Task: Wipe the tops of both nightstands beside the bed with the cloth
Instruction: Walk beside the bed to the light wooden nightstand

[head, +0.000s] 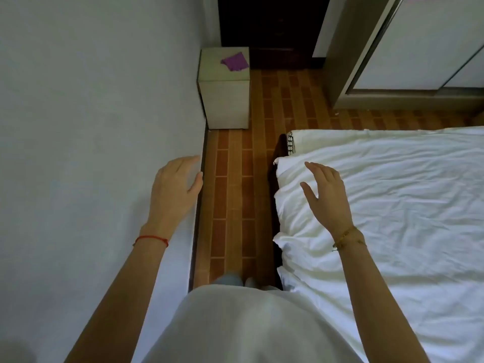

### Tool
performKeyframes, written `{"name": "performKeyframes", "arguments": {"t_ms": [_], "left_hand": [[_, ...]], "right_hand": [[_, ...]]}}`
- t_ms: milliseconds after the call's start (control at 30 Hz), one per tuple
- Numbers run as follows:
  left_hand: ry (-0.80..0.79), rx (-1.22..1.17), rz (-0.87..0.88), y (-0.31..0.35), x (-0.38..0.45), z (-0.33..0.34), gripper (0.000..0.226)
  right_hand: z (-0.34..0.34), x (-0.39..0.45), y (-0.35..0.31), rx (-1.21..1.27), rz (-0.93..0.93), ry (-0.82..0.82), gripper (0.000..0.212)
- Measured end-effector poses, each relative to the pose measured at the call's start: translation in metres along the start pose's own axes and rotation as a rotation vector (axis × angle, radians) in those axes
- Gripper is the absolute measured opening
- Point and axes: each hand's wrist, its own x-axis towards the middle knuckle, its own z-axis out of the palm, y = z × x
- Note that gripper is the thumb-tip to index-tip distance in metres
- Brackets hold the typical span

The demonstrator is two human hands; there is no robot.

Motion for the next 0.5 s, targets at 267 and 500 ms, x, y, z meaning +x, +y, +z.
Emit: {"name": "performKeyframes", "arguments": {"t_ms": [267, 500], "left_hand": [[0.019, 0.013, -0.029, -0.009, 0.031, 0.012, 0.038], [0.019, 0.014, -0.074, -0.056, 0.108, 0.050, 0.038]], "right_hand": [[0.017, 0.037, 0.012, 0.024, 0.003, -0.017, 0.043], [0.065, 0.125, 0.026, 0.040, 0.016, -0.079, 0.042]]}}
